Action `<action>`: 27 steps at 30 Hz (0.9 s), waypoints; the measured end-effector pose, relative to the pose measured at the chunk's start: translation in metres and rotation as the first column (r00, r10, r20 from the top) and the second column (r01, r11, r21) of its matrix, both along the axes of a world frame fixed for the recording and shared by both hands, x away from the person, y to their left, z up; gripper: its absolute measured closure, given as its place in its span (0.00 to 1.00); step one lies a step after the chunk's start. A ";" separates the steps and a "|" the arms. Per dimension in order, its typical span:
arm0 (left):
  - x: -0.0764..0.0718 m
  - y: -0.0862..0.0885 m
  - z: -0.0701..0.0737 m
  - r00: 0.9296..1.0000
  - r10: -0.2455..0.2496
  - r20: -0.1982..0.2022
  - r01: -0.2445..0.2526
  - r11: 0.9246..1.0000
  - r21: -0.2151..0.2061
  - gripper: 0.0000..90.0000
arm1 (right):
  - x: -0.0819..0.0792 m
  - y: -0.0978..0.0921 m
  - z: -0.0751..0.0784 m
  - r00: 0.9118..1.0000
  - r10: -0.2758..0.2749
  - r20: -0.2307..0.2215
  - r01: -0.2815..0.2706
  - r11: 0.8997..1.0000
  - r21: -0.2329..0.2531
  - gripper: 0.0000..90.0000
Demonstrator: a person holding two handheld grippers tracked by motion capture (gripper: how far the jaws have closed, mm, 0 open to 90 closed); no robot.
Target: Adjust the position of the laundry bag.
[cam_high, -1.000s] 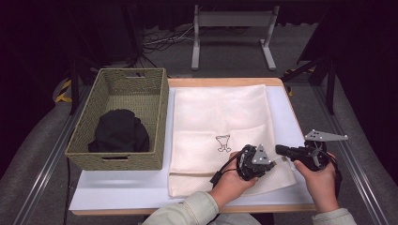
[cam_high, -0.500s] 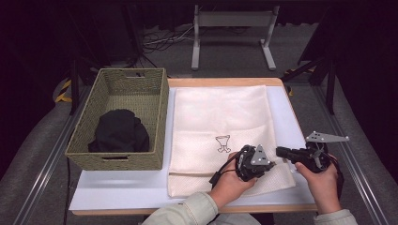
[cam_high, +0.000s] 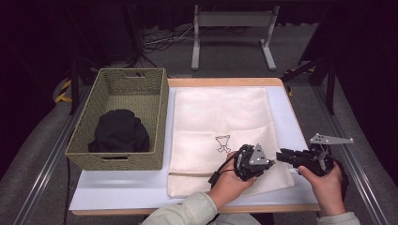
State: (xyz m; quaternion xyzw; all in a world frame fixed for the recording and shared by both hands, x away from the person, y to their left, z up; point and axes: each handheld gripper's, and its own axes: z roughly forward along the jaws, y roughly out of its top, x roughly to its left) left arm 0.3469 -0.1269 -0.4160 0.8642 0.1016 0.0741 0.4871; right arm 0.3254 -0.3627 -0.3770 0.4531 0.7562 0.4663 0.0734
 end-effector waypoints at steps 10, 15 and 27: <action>-0.001 0.001 0.000 1.000 -0.003 -0.002 0.003 1.000 -0.004 0.97 | -0.004 0.006 0.003 1.000 0.018 0.020 -0.017 0.998 -0.058 0.93; -0.001 0.002 0.003 1.000 -0.008 0.000 0.008 1.000 -0.002 0.97 | -0.004 0.003 0.004 1.000 0.007 0.023 -0.005 0.998 -0.068 0.93; -0.001 0.008 0.005 1.000 -0.006 -0.001 0.006 1.000 0.017 0.97 | -0.006 -0.002 0.008 0.999 -0.033 0.032 0.035 0.995 -0.091 0.93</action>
